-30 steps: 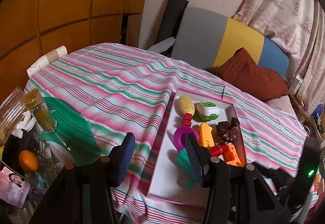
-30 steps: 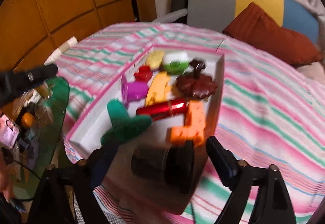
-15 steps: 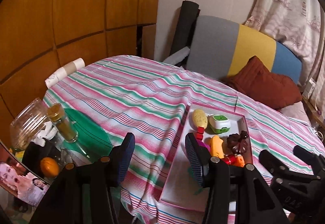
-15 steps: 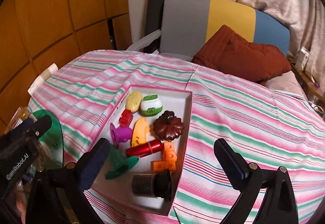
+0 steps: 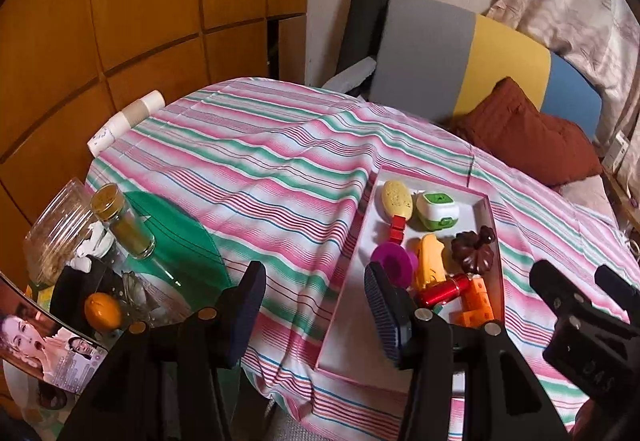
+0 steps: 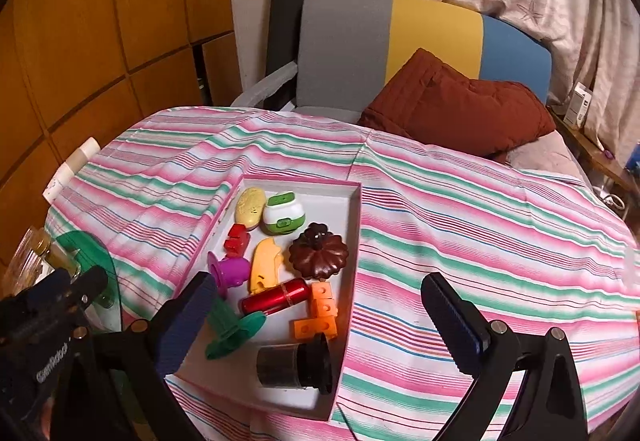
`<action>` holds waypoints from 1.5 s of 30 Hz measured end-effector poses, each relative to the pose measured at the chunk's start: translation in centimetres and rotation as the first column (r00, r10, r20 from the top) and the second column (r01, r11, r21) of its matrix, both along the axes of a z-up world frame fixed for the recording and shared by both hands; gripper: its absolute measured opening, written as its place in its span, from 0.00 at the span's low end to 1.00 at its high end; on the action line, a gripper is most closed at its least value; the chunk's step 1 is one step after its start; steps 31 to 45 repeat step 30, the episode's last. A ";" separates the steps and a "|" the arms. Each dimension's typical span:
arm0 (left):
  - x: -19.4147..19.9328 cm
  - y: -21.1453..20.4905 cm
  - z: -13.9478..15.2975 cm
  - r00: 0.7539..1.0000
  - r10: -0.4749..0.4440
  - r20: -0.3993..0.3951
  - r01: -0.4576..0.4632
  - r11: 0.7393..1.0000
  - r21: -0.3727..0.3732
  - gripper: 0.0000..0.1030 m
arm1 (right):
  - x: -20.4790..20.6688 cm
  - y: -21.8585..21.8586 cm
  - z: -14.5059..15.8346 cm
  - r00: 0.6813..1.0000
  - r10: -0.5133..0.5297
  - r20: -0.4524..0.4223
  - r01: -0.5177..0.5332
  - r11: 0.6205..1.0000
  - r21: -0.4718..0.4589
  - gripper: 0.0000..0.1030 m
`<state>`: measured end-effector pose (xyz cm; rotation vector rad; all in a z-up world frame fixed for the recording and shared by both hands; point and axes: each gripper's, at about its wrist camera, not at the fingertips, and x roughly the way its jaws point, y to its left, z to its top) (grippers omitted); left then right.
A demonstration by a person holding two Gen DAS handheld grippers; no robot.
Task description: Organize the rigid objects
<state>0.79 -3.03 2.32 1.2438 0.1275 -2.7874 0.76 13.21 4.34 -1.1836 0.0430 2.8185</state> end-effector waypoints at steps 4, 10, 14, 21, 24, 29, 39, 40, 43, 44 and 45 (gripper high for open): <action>0.0 0.9 -0.1 1.000 -0.025 0.009 0.025 1.000 -0.008 0.50 | -0.1 0.4 0.1 1.000 -0.020 -0.002 0.020 1.000 -0.003 1.00; -0.2 1.9 -0.2 0.998 -0.060 0.016 0.060 0.998 -0.021 0.50 | -0.1 0.6 0.1 0.999 -0.036 -0.008 0.036 0.999 0.012 1.00; -0.5 2.3 -0.6 0.996 -0.079 0.035 0.080 0.997 -0.013 0.50 | -0.1 0.9 0.1 0.999 -0.048 -0.010 0.048 0.999 0.016 1.00; -0.6 3.1 -1.2 0.993 -0.104 0.051 0.104 0.995 -0.006 0.50 | -0.2 0.9 0.1 0.999 -0.053 -0.015 0.053 0.998 0.025 1.00; -0.6 3.1 -1.4 0.993 -0.105 0.048 0.104 0.994 0.010 0.50 | -0.1 1.0 0.1 0.999 -0.052 -0.017 0.052 0.998 0.026 1.00; 0.0 3.2 -1.0 0.997 -0.073 -0.012 0.073 0.997 -0.034 0.50 | -0.2 1.3 -0.1 0.999 -0.053 -0.012 0.053 0.999 0.012 1.00; 0.0 3.3 -1.0 0.997 -0.074 -0.016 0.074 0.997 -0.038 0.50 | -0.2 1.4 -0.1 0.998 -0.055 -0.012 0.055 0.998 0.008 1.00; 0.0 3.3 -1.0 0.997 -0.074 -0.016 0.074 0.997 -0.038 0.50 | -0.2 1.4 -0.1 0.998 -0.055 -0.012 0.055 0.998 0.008 1.00; 0.0 3.3 -1.0 0.997 -0.074 -0.016 0.074 0.997 -0.038 0.50 | -0.2 1.4 -0.1 0.998 -0.055 -0.012 0.055 0.998 0.008 1.00; 0.0 3.3 -1.0 0.997 -0.074 -0.016 0.074 0.997 -0.038 0.50 | -0.2 1.4 -0.1 0.998 -0.055 -0.012 0.055 0.998 0.008 1.00; 0.0 3.3 -1.0 0.997 -0.074 -0.016 0.074 0.997 -0.038 0.50 | -0.2 1.4 -0.1 0.998 -0.055 -0.012 0.055 0.998 0.008 1.00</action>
